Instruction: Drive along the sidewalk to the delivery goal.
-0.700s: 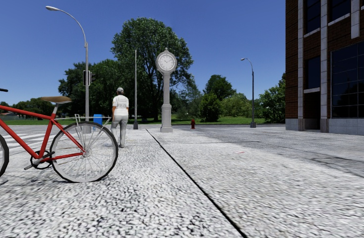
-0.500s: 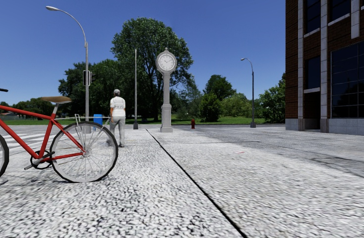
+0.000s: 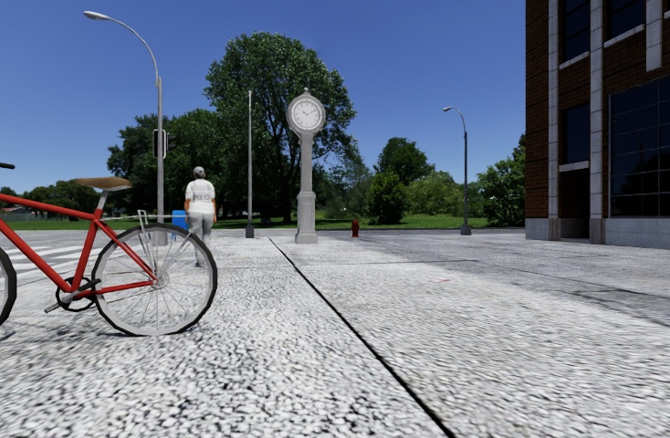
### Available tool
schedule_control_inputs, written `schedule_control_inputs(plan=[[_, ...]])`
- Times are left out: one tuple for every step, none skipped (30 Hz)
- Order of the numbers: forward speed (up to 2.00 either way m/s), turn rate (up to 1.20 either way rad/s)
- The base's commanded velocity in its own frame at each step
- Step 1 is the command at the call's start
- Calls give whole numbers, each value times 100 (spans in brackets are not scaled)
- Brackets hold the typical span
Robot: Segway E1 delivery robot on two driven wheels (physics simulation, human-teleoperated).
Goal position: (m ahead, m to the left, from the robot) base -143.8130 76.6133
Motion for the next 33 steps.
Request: schedule_control_inputs(plan=[[0, 0], [0, 0], [0, 0], [0, 0], [0, 0], [0, 0], [0, 0], [0, 0], [0, 0], [2, 0], [2, 0], [17, 0], [22, 0], [30, 0], [50, 0], [50, 0], [63, 0], [67, 0], [68, 0], [68, 0], [70, 0], [76, 0], [83, 0], [83, 0], [84, 0], [84, 0], [84, 0], [84, 0], [84, 0], [84, 0], [84, 0], [84, 0], [84, 0]])
